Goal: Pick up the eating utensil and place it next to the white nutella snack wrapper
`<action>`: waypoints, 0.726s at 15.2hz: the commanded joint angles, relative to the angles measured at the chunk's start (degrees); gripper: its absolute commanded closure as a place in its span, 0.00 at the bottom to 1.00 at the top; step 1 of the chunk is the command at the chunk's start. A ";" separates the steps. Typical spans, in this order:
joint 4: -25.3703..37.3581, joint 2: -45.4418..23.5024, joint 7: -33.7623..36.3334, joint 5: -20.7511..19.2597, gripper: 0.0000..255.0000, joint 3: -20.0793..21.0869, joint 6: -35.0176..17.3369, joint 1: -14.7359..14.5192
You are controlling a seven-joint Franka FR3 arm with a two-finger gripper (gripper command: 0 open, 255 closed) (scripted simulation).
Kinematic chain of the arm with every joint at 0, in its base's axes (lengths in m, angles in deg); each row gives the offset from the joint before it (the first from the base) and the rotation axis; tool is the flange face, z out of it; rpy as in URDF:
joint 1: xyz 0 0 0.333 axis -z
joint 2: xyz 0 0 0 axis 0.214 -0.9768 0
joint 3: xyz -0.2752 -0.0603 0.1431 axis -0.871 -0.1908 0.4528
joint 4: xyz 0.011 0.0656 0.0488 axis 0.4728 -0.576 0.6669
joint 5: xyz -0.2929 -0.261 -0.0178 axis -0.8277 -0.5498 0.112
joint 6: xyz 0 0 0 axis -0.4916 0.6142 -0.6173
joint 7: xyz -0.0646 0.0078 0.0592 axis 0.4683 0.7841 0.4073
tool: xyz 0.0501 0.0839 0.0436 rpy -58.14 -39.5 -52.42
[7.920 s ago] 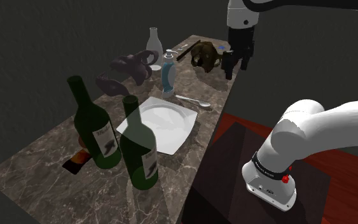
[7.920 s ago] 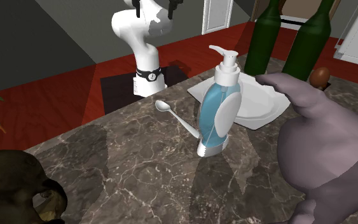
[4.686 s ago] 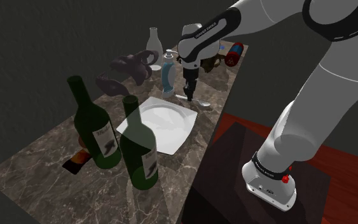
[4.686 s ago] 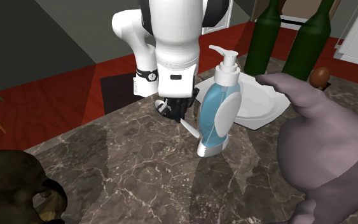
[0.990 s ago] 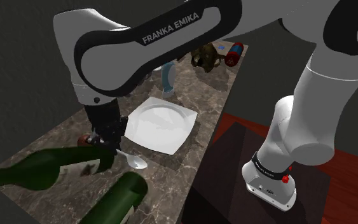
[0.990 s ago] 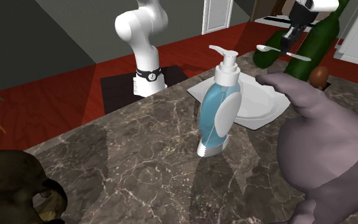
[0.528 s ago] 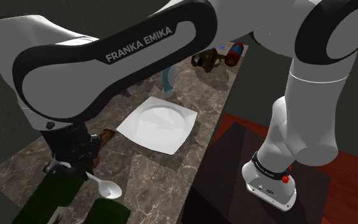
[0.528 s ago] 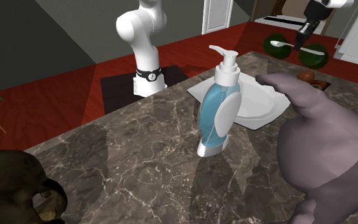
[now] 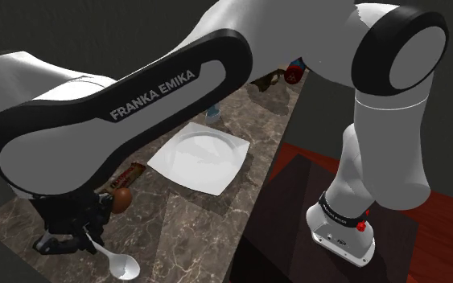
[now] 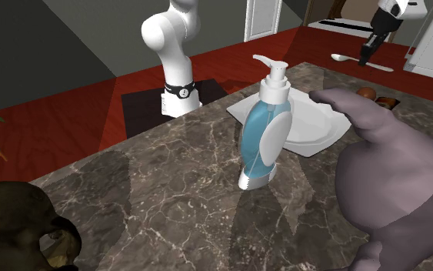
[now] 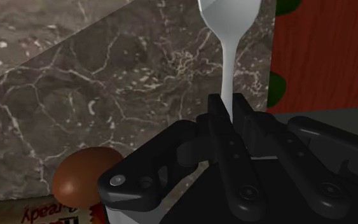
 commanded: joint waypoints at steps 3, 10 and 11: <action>-1.53 -1.14 -0.27 -0.25 1.00 -0.17 -2.64 -0.10; -4.07 -3.18 -0.68 -0.68 1.00 -0.47 -7.12 -0.31; -4.34 -3.43 -0.73 -0.73 1.00 -0.50 -7.62 -0.33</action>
